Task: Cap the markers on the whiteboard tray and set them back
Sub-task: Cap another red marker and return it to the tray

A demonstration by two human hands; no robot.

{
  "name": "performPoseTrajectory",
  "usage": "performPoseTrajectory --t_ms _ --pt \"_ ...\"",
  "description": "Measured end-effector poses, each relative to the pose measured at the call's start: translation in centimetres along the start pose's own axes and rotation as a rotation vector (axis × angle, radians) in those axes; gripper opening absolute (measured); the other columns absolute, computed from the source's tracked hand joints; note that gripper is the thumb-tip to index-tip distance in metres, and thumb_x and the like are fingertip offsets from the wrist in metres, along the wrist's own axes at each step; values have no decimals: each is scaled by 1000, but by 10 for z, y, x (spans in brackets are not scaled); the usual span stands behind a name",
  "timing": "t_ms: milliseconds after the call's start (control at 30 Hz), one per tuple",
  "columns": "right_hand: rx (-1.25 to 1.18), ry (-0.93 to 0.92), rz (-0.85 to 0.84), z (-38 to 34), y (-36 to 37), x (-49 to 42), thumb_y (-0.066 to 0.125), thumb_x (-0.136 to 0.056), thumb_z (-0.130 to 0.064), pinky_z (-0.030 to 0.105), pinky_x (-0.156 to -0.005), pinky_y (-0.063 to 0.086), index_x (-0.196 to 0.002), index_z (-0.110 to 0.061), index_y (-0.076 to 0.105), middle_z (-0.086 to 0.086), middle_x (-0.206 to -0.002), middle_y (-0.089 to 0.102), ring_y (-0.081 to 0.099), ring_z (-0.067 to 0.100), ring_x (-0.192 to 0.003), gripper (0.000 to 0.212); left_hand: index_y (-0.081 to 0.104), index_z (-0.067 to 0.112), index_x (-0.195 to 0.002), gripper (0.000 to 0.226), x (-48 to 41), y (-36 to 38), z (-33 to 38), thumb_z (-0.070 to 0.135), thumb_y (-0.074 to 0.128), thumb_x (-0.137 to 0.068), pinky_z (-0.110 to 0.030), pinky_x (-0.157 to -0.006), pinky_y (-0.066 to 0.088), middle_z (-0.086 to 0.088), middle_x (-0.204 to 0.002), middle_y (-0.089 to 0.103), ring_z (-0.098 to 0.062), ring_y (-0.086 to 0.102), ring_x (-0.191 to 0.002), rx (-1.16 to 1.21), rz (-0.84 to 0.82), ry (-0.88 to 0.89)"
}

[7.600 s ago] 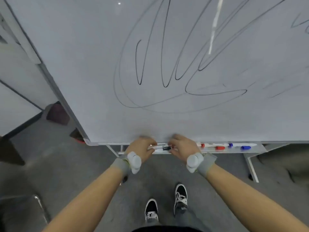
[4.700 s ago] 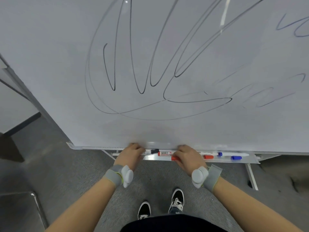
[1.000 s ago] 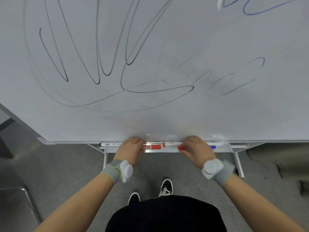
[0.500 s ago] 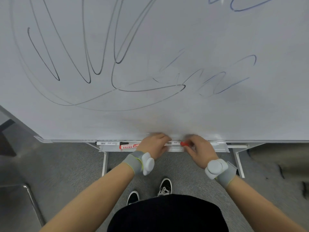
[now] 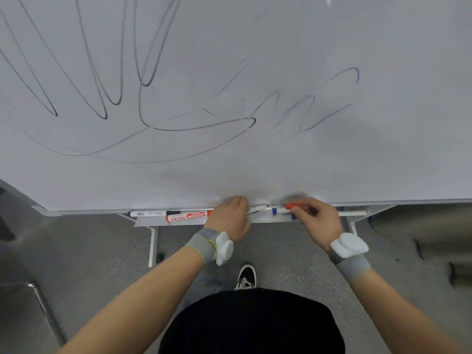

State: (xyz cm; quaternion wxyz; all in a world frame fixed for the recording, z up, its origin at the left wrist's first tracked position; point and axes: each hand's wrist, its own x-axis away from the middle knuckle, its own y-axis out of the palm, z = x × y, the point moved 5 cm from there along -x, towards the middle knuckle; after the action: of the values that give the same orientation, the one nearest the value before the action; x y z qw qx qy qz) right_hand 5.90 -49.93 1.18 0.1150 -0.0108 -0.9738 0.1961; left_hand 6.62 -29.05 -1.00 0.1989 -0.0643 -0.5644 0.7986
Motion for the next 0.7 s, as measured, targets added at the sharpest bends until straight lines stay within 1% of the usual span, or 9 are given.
performPoseTrajectory --t_ms 67,100,167,233,300,433,500,600,700 --pt "-80 28 -16 2 1 -2 69 -80 -7 34 -72 55 -91 -16 73 9 -86 76 64 18 -74 15 40 12 -96 18 7 -12 -6 25 49 -87 -34 -54 39 -13 -88 57 -32 53 -66 85 6 -103" --pt "-95 32 -28 0 1 -2 69 -81 -7 35 -69 55 -93 -13 72 12 -88 75 63 20 -74 15 39 13 -94 17 8 -17 -9 26 48 -87 -33 -53 38 -12 -84 57 -31 51 -62 129 9 -135" --pt "-119 33 -64 -5 5 -2 67 -82 -6 25 -65 55 -97 -9 71 13 -89 74 63 12 -69 16 40 15 -90 13 10 -28 -17 25 47 -85 -32 -55 35 -9 -79 54 -29 48 -61 238 12 -157" --pt "-156 26 -78 -15 10 -3 65 -83 -4 16 -59 53 -99 -3 70 11 -82 72 60 3 -58 16 43 17 -83 10 10 -37 -23 26 47 -84 -31 -58 34 -4 -74 50 -27 46 -65 339 -2 -126" --pt "-184 15 -93 -24 15 -4 64 -84 -3 15 -56 51 -96 -2 70 12 -76 69 57 3 -52 14 46 17 -75 18 10 -45 -27 32 45 -84 -30 -58 31 2 -64 47 -22 44 -61 412 -51 -110" --pt "-182 -29 -139 -44 23 -2 64 -85 -6 17 -55 50 -93 -2 70 21 -78 68 56 6 -53 11 53 11 -69 31 12 -57 -27 37 43 -82 -28 -53 33 6 -55 45 -9 40 -51 485 -120 -77" --pt "-142 -69 -166 -53 27 1 64 -85 -9 16 -56 50 -91 -6 72 15 -74 69 56 6 -53 10 53 12 -68 30 13 -62 -23 36 44 -83 -26 -52 32 7 -53 44 -7 39 -49 492 -131 -52" --pt "-115 -95 -206 -59 34 6 65 -85 -12 17 -55 49 -87 -12 74 -1 -65 66 56 5 -55 9 48 22 -63 25 17 -64 -19 36 45 -84 -25 -49 30 6 -52 42 -7 37 -47 481 -141 -19" --pt "-125 -93 -223 -62 35 7 66 -84 -13 17 -55 49 -86 -15 74 -4 -62 66 58 7 -55 9 46 26 -63 23 19 -67 -15 36 45 -84 -24 -48 29 6 -51 41 -7 37 -46 480 -143 14"
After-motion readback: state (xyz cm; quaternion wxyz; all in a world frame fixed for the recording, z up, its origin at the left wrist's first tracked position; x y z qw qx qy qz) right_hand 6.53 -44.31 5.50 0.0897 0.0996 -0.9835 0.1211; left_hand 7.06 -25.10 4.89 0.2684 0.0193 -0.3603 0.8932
